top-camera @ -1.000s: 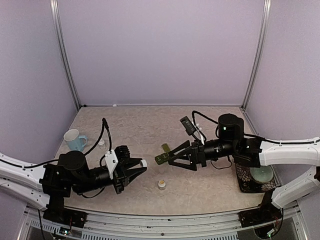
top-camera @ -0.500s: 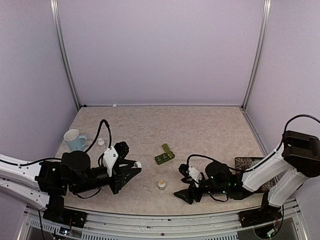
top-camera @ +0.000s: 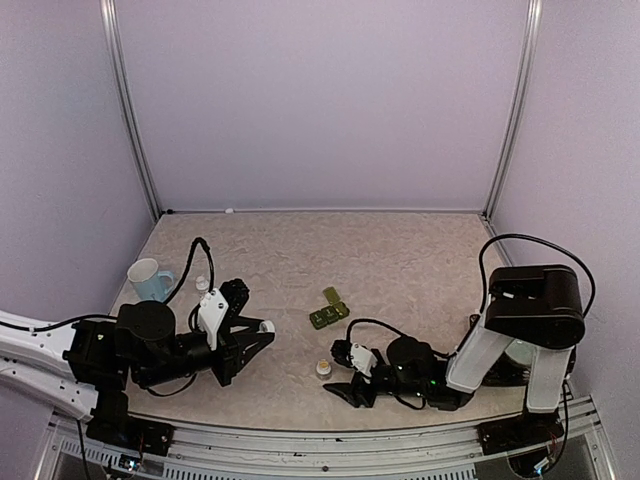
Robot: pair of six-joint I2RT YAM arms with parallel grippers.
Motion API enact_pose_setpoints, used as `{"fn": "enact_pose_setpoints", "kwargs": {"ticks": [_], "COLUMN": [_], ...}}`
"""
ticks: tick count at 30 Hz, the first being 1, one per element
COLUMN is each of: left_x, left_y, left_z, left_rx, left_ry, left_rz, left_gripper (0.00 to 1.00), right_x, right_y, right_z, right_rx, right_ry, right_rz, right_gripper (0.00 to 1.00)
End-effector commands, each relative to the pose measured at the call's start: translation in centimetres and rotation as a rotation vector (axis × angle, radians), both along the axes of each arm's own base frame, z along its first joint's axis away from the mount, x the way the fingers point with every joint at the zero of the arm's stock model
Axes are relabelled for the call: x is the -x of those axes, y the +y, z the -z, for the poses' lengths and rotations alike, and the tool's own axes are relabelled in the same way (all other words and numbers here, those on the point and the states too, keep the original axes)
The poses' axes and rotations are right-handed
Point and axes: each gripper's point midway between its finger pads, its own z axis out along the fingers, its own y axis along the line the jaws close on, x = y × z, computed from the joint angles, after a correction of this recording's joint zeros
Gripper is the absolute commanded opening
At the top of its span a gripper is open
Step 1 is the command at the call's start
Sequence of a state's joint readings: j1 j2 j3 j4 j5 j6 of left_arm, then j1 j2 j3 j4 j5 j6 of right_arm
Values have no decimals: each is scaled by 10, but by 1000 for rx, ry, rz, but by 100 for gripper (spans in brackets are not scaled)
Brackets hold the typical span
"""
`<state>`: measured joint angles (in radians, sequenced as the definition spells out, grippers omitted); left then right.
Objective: Sort the pills into containers
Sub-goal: Pick up the pill bottle from the center of the board.
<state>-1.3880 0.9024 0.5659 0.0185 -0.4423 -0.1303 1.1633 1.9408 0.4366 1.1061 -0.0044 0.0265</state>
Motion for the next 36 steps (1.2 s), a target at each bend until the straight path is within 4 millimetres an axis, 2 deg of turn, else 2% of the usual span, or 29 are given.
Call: {"fn": "enact_pose_setpoints", "kwargs": {"ticks": [1,5,18,21,24,28,36], "left_x": [-4,-5,-6,-4,-3,1,17], "left_y": [1,1,-2,-6,-8,-10,-24], "left_z": [-20,-23,-27,-27,-25,-21,6], "left_rx": [42,41,39,28,20,12,-47], "left_ry": [-1,-2,-9,-5,1,17,55], "left_rz": [-28,-33,-30,-17,-6,13,127], "left_gripper": [25,25,24,25,24,25,25], "right_x": [10,9,9,10,10,10,9], "right_y": [26,30,20,22,22,23,25], "right_z": [-13,-9,2,-1,-8,-20,-43], "right_rx": [-58,-46,-23,-27,-34,-42,-45], "right_ry": [-47,-50,-16,-12,-14,-17,-7], "right_rz": [-103,-109,-83,-87,-88,-89,-82], "right_gripper": [65,59,39,30,26,24,24]}}
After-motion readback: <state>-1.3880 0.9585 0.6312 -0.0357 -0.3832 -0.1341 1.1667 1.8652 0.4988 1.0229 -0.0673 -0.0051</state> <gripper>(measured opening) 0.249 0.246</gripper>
